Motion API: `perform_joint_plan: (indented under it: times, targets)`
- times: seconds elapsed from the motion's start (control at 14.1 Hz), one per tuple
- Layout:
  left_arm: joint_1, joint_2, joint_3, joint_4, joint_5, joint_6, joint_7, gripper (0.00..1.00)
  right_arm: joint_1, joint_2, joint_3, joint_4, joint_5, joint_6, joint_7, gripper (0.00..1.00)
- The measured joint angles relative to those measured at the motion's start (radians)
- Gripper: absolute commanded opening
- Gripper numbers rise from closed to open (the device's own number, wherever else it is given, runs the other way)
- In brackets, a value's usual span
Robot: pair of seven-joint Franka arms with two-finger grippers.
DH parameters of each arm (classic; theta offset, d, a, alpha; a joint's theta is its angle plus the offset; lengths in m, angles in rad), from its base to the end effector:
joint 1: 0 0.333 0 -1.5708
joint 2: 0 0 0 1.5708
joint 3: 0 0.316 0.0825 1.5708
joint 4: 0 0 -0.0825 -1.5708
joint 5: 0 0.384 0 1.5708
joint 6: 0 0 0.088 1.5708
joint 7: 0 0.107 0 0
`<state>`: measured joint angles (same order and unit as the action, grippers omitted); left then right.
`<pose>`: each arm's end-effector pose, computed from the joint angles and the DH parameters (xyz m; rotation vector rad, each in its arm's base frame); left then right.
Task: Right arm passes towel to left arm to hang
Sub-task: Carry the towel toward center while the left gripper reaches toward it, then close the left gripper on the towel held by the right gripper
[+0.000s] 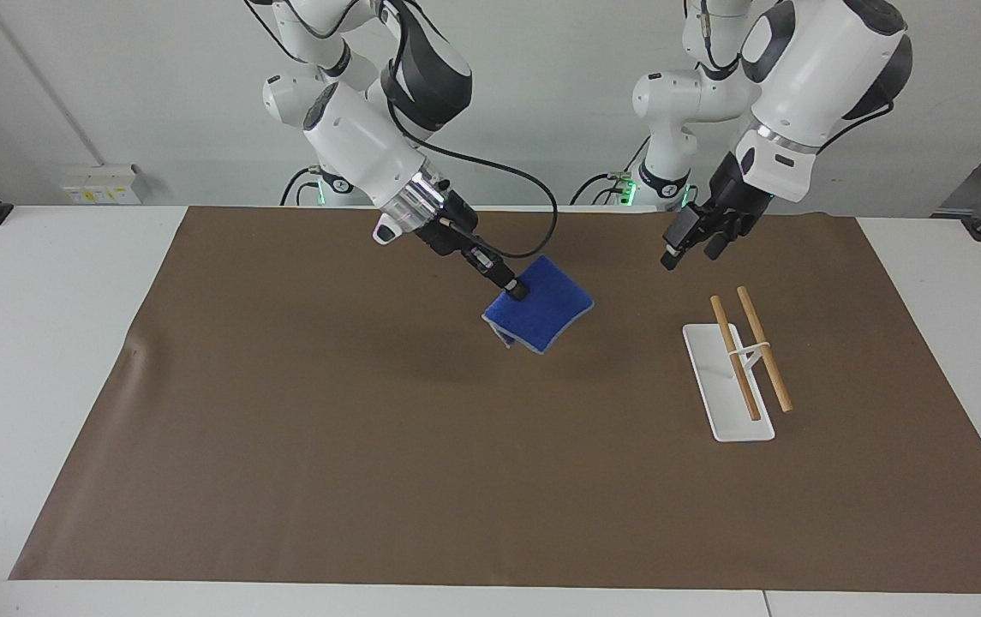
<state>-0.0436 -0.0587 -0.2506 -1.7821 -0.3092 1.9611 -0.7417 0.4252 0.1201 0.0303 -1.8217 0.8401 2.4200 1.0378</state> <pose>0.5364 -0.1871 0.5949 2.6804 0.7281 0.0888 0.5695 0.2819 0.5215 -1.9845 1.2150 0.1767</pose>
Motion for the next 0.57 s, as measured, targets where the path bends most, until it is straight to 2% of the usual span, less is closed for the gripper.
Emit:
perform_joint_plan:
  times: [0.36, 0.57]
  targets:
    - [0.0, -0.064, -0.098, -0.247, -0.161, 0.402, -0.303, 1.0, 0.001, 0.0, 0.0, 0.0, 0.001, -0.025, 0.001, 0.0]
    - [0.0, -0.063, -0.154, -0.312, -0.185, 0.599, -0.508, 1.0, 0.001, 0.0, 0.0, 0.0, 0.001, -0.027, 0.006, 0.0]
